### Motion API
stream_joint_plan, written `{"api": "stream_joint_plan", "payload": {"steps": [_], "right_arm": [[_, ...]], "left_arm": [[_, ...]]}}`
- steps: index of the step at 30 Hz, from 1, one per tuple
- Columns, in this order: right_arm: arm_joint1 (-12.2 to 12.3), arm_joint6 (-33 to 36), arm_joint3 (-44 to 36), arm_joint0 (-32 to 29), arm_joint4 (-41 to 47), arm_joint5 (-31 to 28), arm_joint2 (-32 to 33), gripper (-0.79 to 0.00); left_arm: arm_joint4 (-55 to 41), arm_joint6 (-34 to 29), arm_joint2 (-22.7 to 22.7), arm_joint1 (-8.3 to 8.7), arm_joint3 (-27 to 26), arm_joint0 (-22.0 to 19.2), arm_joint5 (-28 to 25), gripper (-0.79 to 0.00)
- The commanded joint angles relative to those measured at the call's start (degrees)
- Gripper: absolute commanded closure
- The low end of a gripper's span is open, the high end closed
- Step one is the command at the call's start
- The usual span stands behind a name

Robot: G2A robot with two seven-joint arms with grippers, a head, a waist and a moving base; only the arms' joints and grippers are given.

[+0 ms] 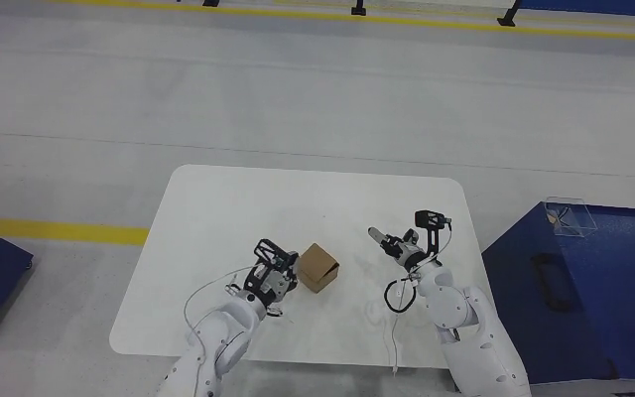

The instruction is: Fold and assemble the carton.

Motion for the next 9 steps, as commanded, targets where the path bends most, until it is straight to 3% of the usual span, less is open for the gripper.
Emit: {"api": "stream_joint_plan", "payload": {"steps": [1, 2, 3, 4, 5, 7, 9], "right_arm": [[0.0, 0.0, 0.0, 0.0, 0.0, 0.0, 0.0, -0.785], [0.0, 0.0, 0.0, 0.0, 0.0, 0.0, 0.0, -0.785], [0.0, 0.0, 0.0, 0.0, 0.0, 0.0, 0.0, -0.785], [0.0, 0.0, 0.0, 0.0, 0.0, 0.0, 0.0, -0.785], [0.0, 0.0, 0.0, 0.0, 0.0, 0.0, 0.0, -0.785], [0.0, 0.0, 0.0, 0.0, 0.0, 0.0, 0.0, -0.785], [0.0, 0.0, 0.0, 0.0, 0.0, 0.0, 0.0, -0.784]], "left_arm": [[0.5, 5.0, -1.5, 0.47, -3.1, 3.4, 0.0, 0.0], [0.8, 7.6, -2.5, 0.69, -4.1, 5.0, 0.3, 0.0], [1.3, 9.2, -3.1, 0.84, -4.6, 6.0, 0.8, -0.219], [1.3, 9.2, -3.1, 0.84, -4.6, 6.0, 0.8, -0.785], [1.2, 8.9, -3.0, 0.82, -4.6, 5.8, 0.6, -0.002], [1.3, 9.9, -3.2, 0.86, -4.7, 6.1, 0.8, -0.016], [1.3, 9.3, -3.1, 0.84, -4.6, 6.0, 0.8, -0.132]]}}
